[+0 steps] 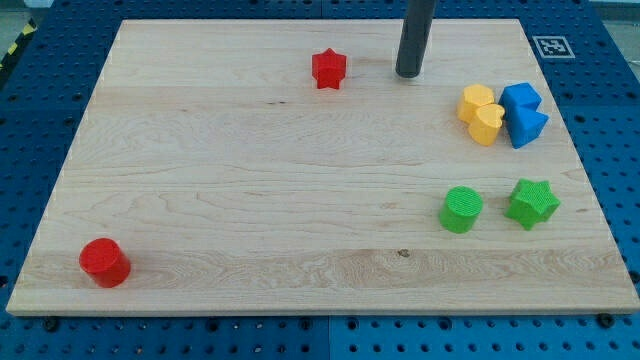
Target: Push the red star towards the bottom left
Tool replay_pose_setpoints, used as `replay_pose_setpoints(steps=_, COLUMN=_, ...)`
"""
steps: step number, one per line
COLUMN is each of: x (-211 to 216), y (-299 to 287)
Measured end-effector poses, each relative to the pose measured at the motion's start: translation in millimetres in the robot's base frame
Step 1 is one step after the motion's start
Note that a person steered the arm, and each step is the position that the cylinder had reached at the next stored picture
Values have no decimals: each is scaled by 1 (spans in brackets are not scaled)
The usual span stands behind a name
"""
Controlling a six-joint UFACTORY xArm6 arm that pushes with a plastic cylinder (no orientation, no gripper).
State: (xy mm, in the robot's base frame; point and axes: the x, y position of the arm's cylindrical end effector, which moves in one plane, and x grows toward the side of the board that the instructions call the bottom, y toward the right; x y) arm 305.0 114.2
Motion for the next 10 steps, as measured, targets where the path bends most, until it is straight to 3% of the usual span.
replay_pose_setpoints(steps=3, x=-13, y=-74)
replay_pose_setpoints(steps=4, x=2, y=-100)
replay_pose_setpoints(steps=5, x=12, y=-112)
replay_pose_setpoints(steps=7, x=-18, y=-120)
replay_pose_setpoints(steps=8, x=-7, y=-158)
replay_pose_setpoints(steps=10, x=10, y=-163)
